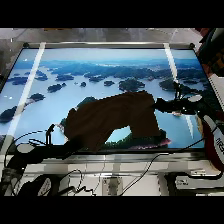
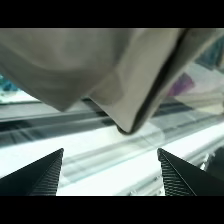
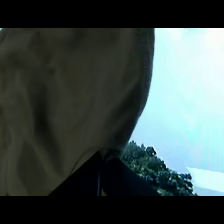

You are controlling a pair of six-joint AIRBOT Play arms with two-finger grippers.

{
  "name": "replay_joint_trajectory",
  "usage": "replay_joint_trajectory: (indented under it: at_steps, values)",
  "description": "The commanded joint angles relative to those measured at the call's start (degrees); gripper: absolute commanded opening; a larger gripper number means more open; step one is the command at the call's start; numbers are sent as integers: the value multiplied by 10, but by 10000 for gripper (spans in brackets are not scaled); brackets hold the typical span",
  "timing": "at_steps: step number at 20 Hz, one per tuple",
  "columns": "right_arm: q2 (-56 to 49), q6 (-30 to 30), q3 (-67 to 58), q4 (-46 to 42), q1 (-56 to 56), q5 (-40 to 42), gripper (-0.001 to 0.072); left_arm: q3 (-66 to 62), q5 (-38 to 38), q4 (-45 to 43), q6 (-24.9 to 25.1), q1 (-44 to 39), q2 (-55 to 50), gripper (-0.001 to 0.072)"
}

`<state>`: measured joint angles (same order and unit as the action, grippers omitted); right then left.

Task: Fold the clothes and pants, and hang the long-sleeved shirts on hangers.

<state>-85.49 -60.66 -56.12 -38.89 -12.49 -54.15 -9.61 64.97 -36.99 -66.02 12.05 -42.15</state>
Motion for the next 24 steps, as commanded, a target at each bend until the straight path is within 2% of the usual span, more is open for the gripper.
replay_joint_trajectory:
  at_steps: [1, 4, 6, 7, 8, 10, 11, 12, 15, 19, 24]
  values:
    - [1, 1, -1, 1, 0, -3, 14, 12, -105, 38, -1, -54, -1, 674]
    - [1, 1, -1, 1, 0, -6, 14, 11, -206, 41, -31, -141, -33, 672]
    - [1, 1, -2, 1, 0, -16, 15, 0, -236, 41, -30, -190, -84, 667]
    - [1, 1, -2, 1, 0, -23, 14, -12, -239, 41, -30, -206, -111, 592]
    - [1, 1, -2, 1, 0, -31, 14, -28, -238, 41, -30, -214, -137, 466]
    - [1, 2, -7, 0, 0, -51, 15, -71, -239, 41, -30, -216, -172, 258]
    - [1, 3, -14, 0, 0, -60, 14, -97, -243, 40, -18, -213, -179, 114]
    - [1, 4, -25, -2, 0, -70, 14, -124, -245, 37, -2, -209, -179, 18]
    - [16, 4, -76, -10, 0, -96, 14, -236, -236, -23, 0, -171, -176, 18]
    - [88, 4, -155, -50, 0, -98, 13, -422, -173, -102, 0, -83, -170, 18]
    - [234, 17, -208, -54, 0, -93, 13, -594, -159, -110, 0, -7, -105, 18]
